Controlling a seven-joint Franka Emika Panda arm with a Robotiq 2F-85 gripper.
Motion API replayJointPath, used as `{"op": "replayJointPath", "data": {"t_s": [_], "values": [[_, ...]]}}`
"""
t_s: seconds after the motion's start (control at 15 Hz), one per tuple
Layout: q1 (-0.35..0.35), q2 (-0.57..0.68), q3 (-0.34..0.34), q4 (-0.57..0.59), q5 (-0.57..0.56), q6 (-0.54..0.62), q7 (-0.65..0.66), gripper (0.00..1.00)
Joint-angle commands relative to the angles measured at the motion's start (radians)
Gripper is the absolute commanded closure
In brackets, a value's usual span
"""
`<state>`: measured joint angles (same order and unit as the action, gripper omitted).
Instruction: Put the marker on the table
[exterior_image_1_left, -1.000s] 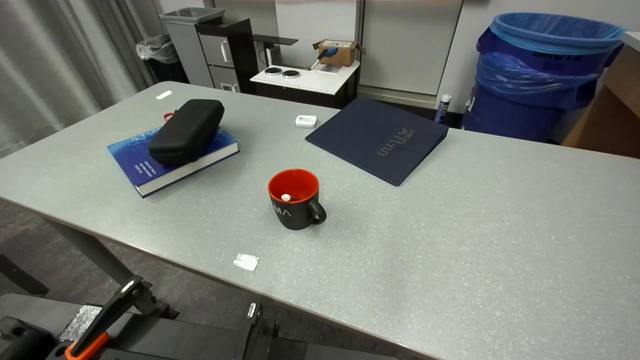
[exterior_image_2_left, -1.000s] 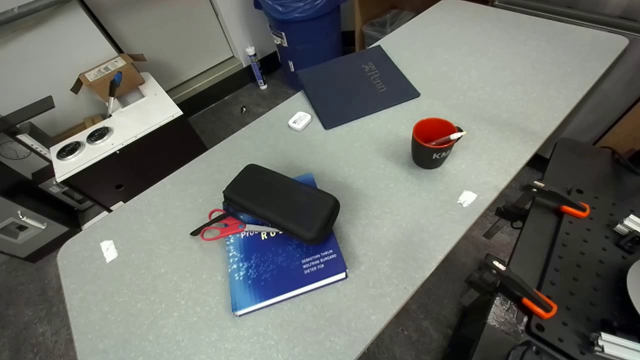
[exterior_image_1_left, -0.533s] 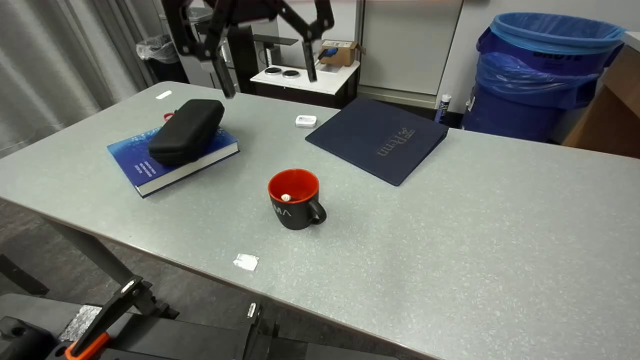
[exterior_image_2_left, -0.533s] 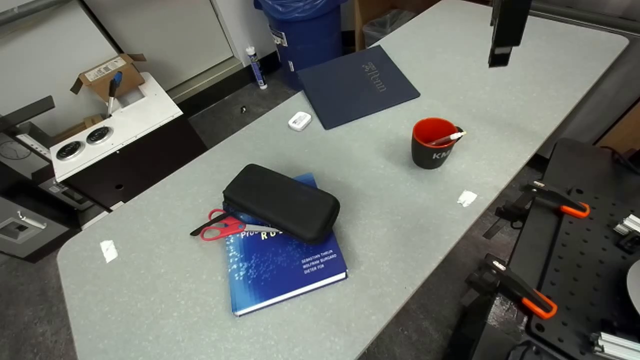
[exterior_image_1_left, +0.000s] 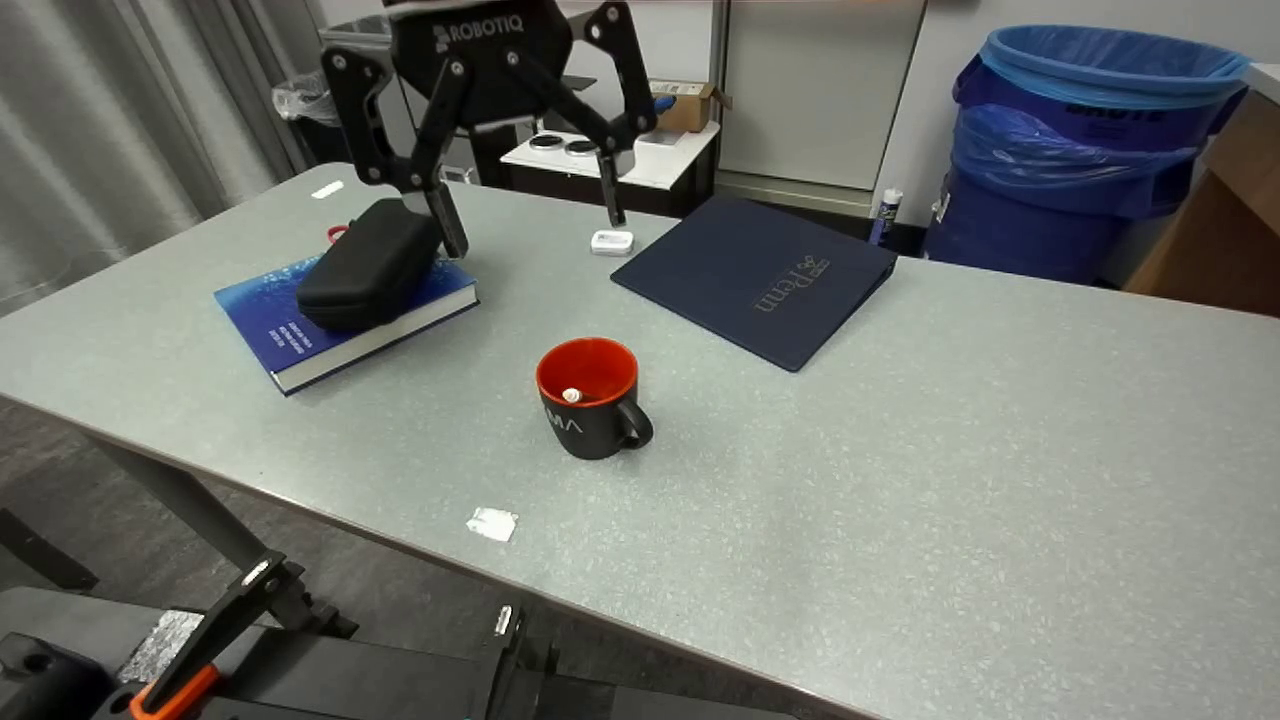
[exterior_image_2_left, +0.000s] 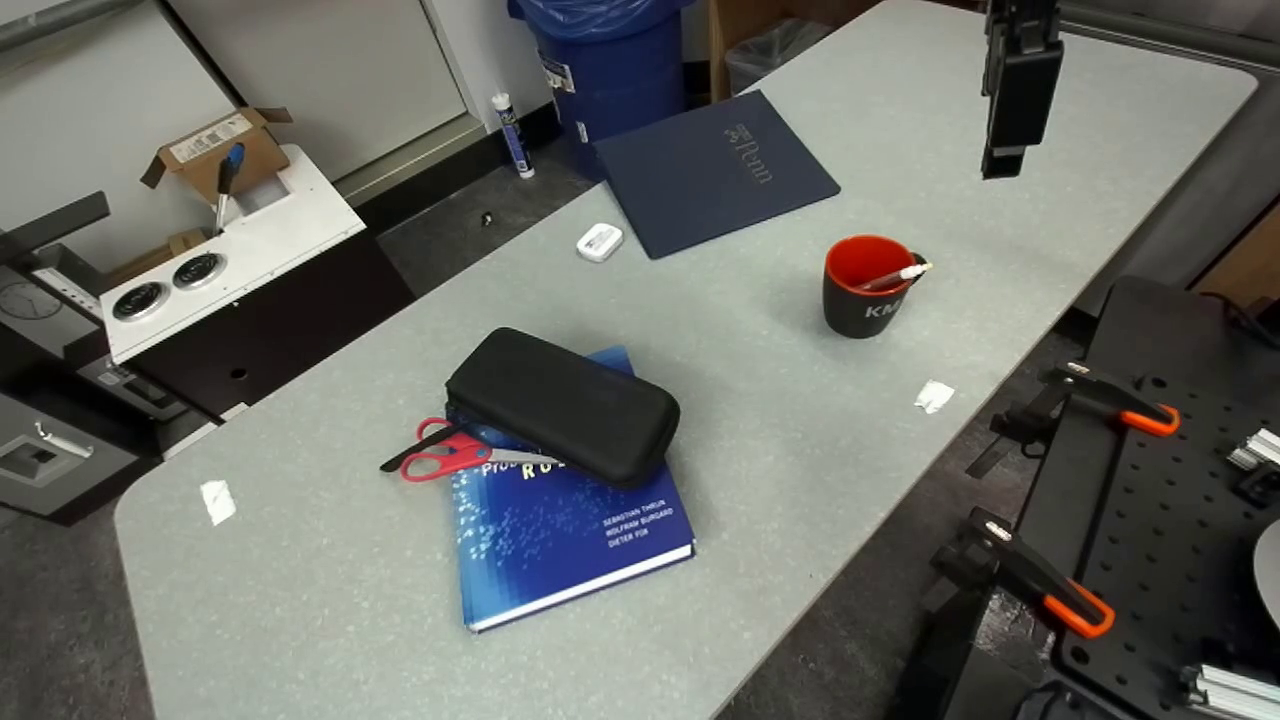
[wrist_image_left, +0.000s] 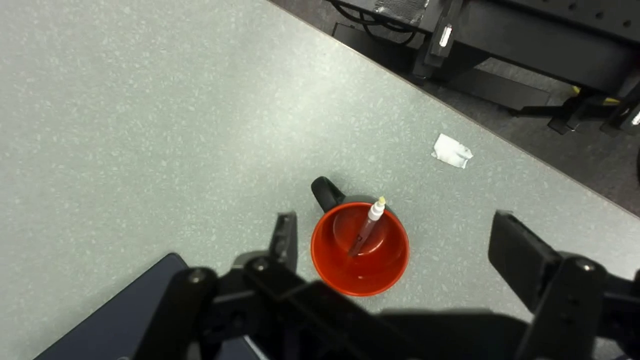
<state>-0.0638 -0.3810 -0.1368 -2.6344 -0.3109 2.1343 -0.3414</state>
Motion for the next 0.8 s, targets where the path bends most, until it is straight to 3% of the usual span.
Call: {"op": "replayJointPath", "data": {"t_s": [0.0,0.4,0.73], "values": [[-0.013,0.069,0.015,-0.002,-0.015,0.054,0.059,0.0],[-0.032,0.242,0.008,-0.006,-0.007,0.196,0.139,0.0],[-0.043,0.346,0.006,0.01,-0.008,0.205,0.201,0.0]]}}
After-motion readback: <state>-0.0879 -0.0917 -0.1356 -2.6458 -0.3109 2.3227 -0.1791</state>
